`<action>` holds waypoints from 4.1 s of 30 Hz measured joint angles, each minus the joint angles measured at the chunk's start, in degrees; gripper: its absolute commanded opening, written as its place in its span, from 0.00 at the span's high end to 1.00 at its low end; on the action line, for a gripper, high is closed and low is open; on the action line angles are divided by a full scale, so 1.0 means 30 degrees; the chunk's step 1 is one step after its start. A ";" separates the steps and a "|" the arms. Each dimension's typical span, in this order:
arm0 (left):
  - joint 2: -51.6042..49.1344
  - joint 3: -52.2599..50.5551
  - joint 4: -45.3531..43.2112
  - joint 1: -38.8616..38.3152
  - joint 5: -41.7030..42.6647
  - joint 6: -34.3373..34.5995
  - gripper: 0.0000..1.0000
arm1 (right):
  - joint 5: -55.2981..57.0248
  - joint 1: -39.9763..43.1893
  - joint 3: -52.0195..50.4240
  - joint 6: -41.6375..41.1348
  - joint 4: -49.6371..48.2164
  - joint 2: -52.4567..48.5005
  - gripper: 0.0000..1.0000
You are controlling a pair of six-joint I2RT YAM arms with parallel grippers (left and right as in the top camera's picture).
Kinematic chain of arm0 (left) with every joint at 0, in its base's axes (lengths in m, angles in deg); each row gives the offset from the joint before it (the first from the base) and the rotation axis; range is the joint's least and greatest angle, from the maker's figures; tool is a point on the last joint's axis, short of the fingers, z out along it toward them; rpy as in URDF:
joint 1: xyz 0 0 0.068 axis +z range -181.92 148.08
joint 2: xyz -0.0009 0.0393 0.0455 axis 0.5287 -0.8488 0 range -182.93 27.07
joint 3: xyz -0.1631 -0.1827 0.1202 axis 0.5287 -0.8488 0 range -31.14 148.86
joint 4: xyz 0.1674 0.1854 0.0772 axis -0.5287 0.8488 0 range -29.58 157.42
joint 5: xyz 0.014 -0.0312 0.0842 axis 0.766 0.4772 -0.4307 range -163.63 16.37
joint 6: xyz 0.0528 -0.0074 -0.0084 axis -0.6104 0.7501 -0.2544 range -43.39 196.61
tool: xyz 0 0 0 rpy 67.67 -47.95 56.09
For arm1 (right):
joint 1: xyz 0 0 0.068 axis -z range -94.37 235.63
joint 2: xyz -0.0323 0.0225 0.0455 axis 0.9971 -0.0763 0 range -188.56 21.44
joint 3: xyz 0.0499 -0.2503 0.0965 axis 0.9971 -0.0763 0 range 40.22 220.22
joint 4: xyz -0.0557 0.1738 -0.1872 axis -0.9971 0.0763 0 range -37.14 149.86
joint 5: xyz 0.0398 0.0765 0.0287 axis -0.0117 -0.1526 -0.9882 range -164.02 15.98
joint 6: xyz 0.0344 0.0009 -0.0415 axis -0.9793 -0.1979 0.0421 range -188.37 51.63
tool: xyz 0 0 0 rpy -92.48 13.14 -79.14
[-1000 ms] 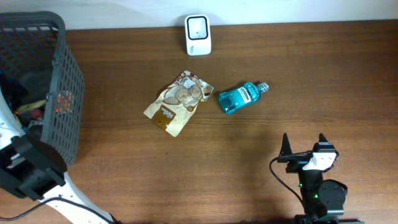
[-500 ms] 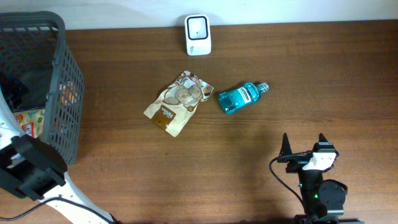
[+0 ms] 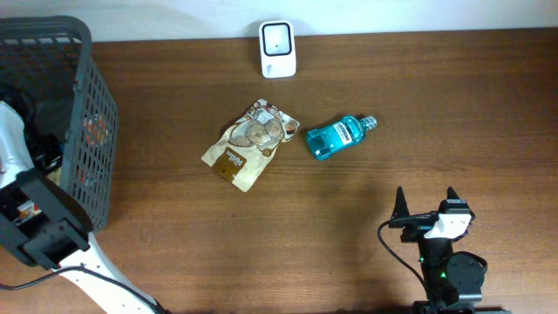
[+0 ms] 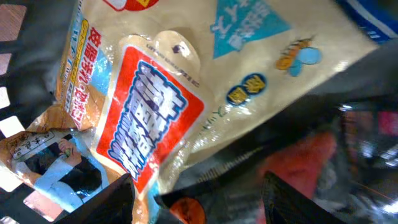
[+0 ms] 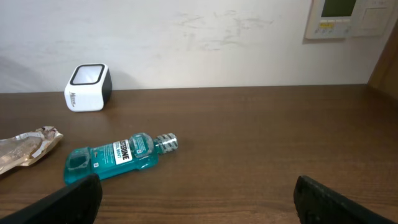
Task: Scan the item barcode
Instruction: 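Grasp the orange-and-white snack packet in the basket with the left gripper, then carry the snack packet out and drop it onto the clear bag, then reach into the basket and grasp the small orange Kleenex pack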
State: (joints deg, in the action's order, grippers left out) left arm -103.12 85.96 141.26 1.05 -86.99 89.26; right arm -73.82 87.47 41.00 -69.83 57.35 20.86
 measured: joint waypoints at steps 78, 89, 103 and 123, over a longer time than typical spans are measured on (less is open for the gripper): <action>0.4422 1.4309 0.4014 -1.3260 -0.1064 0.1668 0.08 | 0.0000 0.0000 0.0000 0.0000 0.0000 0.0000 0.02; 0.4109 0.6346 0.2739 -0.0066 -0.0160 0.6827 0.00 | 0.0000 0.0000 0.0000 0.0000 0.0007 0.0000 0.02; 0.3825 -0.8415 -1.0841 0.0284 0.5829 0.6098 0.14 | 0.0000 0.0000 0.0000 -0.0015 0.0000 0.0000 0.02; 0.4291 -0.9260 -1.1315 0.0270 0.4728 0.5850 1.00 | 0.0000 0.0000 0.0000 -0.0007 0.0000 0.0000 0.02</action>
State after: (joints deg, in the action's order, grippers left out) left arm -90.24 58.18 107.32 1.86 -72.81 106.81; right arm -73.82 87.47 41.00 -69.85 57.35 20.86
